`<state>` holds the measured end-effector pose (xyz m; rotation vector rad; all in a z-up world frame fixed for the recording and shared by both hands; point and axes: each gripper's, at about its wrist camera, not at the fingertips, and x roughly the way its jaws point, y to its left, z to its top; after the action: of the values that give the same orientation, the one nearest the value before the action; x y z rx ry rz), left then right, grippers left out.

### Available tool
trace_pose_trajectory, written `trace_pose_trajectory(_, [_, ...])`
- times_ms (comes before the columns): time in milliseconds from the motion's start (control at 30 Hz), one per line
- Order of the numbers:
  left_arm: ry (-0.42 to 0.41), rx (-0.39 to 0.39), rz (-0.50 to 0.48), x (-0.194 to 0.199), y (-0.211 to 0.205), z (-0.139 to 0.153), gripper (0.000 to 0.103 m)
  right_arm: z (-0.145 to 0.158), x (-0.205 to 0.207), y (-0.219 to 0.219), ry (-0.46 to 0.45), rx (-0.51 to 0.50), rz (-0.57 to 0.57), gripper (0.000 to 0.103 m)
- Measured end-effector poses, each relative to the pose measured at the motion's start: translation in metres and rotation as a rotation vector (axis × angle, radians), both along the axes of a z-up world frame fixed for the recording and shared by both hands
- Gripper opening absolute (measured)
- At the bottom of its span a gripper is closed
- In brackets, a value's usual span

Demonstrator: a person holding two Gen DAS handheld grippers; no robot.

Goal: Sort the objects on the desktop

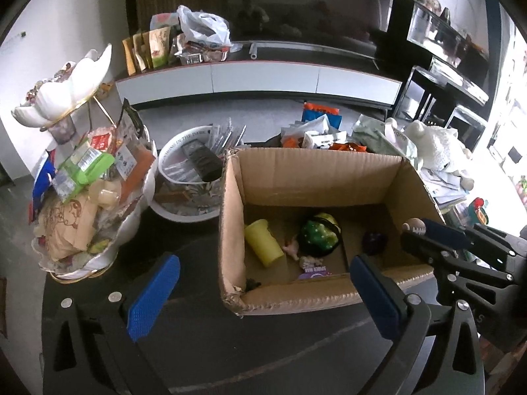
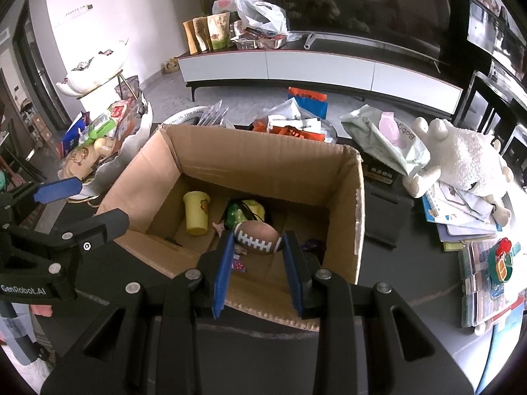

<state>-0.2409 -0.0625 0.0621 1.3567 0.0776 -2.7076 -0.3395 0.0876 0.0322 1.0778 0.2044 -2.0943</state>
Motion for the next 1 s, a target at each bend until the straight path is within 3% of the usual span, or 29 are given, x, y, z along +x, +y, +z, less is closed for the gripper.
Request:
trace_pose_trajectory(400, [-0.006, 0.01, 0.036, 0.005, -0.014, 0.001, 0.102, 0.002, -0.002, -0.005, 0.0, 0.009, -0.018, 0.029])
trace_pose_trajectory(433, [-0.005, 0.013, 0.039, 0.005, -0.015, 0.001, 0.102, 0.002, -0.002, -0.005, -0.002, 0.011, -0.023, 0.036])
trace_pose_trajectory(533, [0.001, 0.016, 0.053, 0.007, -0.017, 0.003, 0.102, 0.004, 0.0, -0.006, 0.028, 0.02, -0.037, 0.086])
trace_pose_trajectory(567, [0.003, 0.015, 0.057, 0.008, -0.018, 0.004, 0.102, 0.005, 0.002, -0.005, 0.042, 0.016, -0.037, 0.094])
trace_pose_trajectory(700, [0.008, 0.01, 0.059, 0.011, -0.017, 0.006, 0.102, 0.011, 0.012, -0.001, 0.096, 0.011, -0.035, 0.094])
trace_pose_trajectory(833, [0.015, 0.011, 0.054, 0.017, -0.014, 0.01, 0.102, 0.014, 0.023, 0.004, 0.144, 0.031, -0.034, 0.101])
trace_pose_trajectory(1000, [0.021, -0.01, 0.041, 0.023, -0.007, 0.015, 0.102, 0.017, 0.034, 0.015, 0.161, 0.022, -0.047, 0.102])
